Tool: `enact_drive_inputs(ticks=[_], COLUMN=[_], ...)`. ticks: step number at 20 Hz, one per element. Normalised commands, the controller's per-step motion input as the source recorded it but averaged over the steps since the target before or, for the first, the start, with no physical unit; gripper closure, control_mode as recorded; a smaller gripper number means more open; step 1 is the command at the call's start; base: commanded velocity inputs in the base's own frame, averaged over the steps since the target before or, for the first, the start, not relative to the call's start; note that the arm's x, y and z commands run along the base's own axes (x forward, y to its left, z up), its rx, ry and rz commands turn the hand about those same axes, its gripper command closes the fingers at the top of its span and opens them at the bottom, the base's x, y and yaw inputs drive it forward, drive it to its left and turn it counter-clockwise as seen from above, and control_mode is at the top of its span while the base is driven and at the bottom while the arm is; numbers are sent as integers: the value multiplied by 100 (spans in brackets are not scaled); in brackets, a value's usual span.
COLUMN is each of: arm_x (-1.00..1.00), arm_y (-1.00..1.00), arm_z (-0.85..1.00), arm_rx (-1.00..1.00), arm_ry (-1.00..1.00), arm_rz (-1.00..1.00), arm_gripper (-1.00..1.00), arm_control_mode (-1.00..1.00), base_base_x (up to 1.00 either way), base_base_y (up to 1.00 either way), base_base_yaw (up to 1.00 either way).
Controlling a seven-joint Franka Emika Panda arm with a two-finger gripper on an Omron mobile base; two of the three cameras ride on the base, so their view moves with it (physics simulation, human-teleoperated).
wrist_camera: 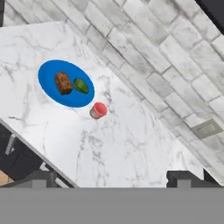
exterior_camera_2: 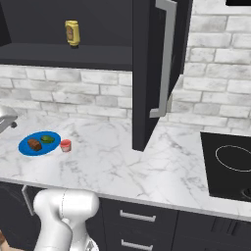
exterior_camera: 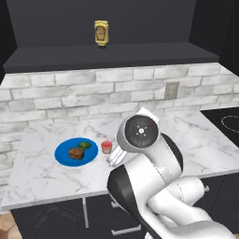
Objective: Pick the avocado and bread from the counter and place them on the plate. Then pick the jam from the cabinet and place it next to the plate. Lastly close the cabinet door.
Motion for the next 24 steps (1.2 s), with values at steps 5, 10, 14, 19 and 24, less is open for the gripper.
enact_drive_inputs(ticks=[5, 10, 14, 19, 24], arm_x=[-25, -3, 0, -1, -15], arm_y=[0, 1, 0, 4, 2], arm_z=[0, 0, 0, 0, 0], arm_rx=[-23, -30, -30, -30, -28], arm_ry=[-4, -5, -1, -1, -6], arm_rz=[0, 0, 0, 0, 0], arm_gripper=[-100, -100, -100, -100, -100], arm_control_mode=[-100, -100, -100, -100, -100], base_base_x=[0, 0, 0, 0, 0], base_base_y=[0, 0, 0, 0, 0], base_base_yaw=[0, 0, 0, 0, 0])
